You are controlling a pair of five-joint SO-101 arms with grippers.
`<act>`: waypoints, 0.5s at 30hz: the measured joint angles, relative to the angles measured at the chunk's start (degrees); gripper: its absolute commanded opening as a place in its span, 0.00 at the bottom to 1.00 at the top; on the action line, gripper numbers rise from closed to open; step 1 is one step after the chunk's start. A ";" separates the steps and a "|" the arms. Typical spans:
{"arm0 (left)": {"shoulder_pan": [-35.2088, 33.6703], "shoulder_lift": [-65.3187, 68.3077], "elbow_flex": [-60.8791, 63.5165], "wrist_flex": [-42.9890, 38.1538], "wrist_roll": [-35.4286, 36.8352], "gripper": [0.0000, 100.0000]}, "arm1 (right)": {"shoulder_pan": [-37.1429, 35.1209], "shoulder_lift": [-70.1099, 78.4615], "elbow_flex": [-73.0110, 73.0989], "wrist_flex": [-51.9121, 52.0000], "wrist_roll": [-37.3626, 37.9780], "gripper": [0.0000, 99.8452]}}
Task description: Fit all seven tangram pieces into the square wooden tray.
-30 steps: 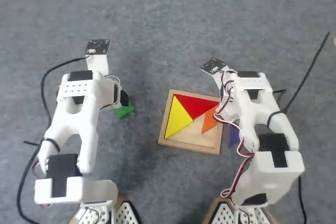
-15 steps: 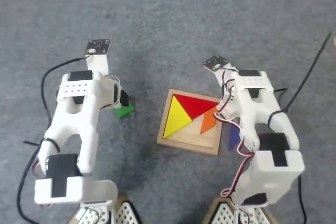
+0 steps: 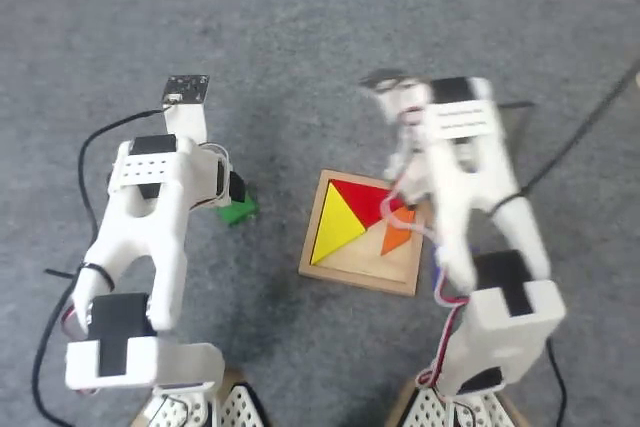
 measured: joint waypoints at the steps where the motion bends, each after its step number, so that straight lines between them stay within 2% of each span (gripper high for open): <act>1: 0.00 0.00 0.00 -0.09 0.00 0.24 | -2.99 0.26 -0.26 0.44 -1.32 0.01; 5: 0.00 0.00 0.35 -0.09 -0.09 0.24 | -13.71 1.58 -0.44 0.53 -5.98 0.01; 8: 0.00 -0.26 0.35 -0.09 -0.09 0.24 | -19.08 3.08 -0.44 -1.32 -7.91 0.01; 15: 0.00 -0.44 0.35 -0.09 -0.18 0.24 | -20.13 11.16 -0.44 -7.56 -8.53 0.01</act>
